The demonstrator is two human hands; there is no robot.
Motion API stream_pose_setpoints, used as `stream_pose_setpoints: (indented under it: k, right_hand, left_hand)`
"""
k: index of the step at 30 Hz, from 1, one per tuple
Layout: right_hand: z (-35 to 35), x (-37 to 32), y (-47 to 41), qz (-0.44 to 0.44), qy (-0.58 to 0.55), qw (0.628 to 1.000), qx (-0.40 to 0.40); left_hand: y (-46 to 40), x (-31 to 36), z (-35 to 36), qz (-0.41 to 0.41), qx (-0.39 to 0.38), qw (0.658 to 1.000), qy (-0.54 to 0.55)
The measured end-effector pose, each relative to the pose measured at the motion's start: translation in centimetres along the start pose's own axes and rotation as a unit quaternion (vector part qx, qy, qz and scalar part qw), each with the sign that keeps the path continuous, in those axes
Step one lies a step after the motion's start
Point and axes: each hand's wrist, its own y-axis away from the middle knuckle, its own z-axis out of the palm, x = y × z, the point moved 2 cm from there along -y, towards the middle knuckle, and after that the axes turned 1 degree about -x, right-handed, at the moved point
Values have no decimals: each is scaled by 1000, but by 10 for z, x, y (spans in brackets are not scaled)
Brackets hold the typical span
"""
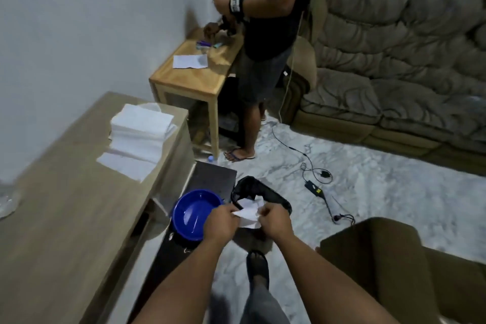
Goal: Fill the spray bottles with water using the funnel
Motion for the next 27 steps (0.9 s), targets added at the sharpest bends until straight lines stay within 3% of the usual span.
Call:
stream_pose_setpoints:
  k: [4, 13, 17, 22, 27]
  right_hand:
    - [-33, 31, -42, 63, -66, 995, 42]
    - [-28, 92, -205, 188, -154, 970, 1]
    - [-1, 117, -274, 187, -109, 975, -50]
    - [21, 133, -310, 150, -27, 973, -172]
    - [19, 131, -312, 115, 61, 970, -207]
  left_hand:
    - [-45, 41, 33, 13, -40, 999, -4]
    - [-194, 48, 144, -127, -93, 982, 102]
    - [-252, 21, 188, -155, -133, 974, 101]
    - [-285, -9, 221, -176, -210, 961, 31]
    - [-282, -4, 204, -179, -107, 977, 41]
